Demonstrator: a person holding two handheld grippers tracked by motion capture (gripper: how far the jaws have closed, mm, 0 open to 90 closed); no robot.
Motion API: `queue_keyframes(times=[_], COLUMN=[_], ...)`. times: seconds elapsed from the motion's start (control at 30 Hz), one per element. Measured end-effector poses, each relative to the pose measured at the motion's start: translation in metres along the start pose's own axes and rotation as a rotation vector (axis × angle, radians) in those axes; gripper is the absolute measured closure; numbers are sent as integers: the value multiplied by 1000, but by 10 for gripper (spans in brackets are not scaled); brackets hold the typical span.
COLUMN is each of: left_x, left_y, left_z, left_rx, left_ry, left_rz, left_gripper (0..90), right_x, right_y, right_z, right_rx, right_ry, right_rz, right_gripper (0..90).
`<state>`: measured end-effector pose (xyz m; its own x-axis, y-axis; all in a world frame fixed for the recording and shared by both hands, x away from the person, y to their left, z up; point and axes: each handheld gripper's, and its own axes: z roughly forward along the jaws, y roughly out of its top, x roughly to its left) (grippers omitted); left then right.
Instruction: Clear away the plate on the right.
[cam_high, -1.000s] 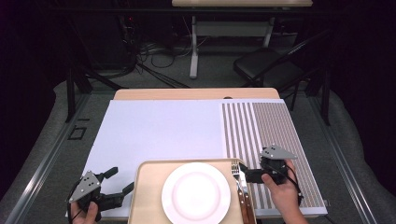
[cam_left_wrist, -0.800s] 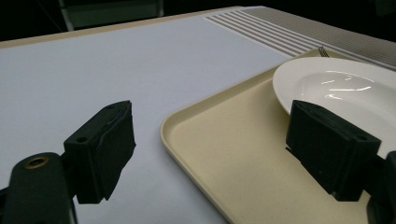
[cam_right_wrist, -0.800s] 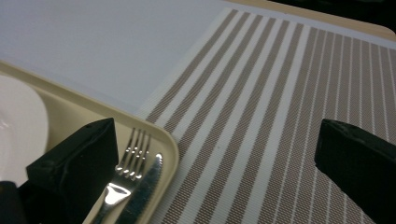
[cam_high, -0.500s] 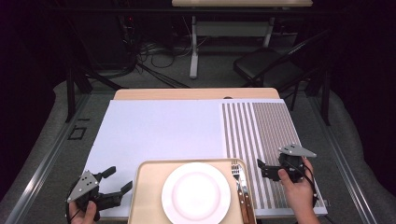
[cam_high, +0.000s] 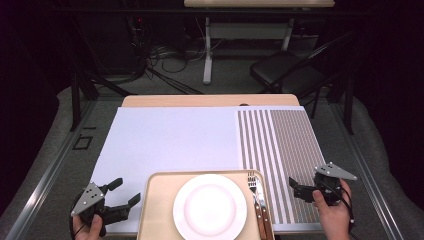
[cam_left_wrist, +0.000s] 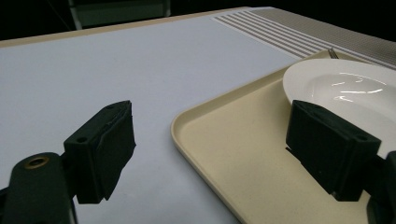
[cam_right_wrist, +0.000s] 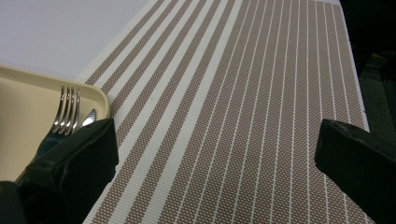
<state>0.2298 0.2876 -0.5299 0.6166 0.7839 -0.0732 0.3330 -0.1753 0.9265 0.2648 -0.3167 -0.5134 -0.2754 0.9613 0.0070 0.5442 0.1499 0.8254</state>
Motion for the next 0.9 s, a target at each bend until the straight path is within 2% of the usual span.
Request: queue_keyframes(times=[0.13,0.4,0.9], left_x=[1,3,4], left_y=[0,0,0], left_z=[0,0,-1], left_rx=[4,4,1], left_ry=[-1,3,9], left_rz=[0,1,-6], left_gripper=[158,157,158], right_x=[-3,-2,-6], right_y=[-6,-10,-18], right_z=[1,4,5], right_rx=[6,9,1], right_ry=[-6,-10,2], right_rz=[-1,-34,-34], right_gripper=[0,0,0])
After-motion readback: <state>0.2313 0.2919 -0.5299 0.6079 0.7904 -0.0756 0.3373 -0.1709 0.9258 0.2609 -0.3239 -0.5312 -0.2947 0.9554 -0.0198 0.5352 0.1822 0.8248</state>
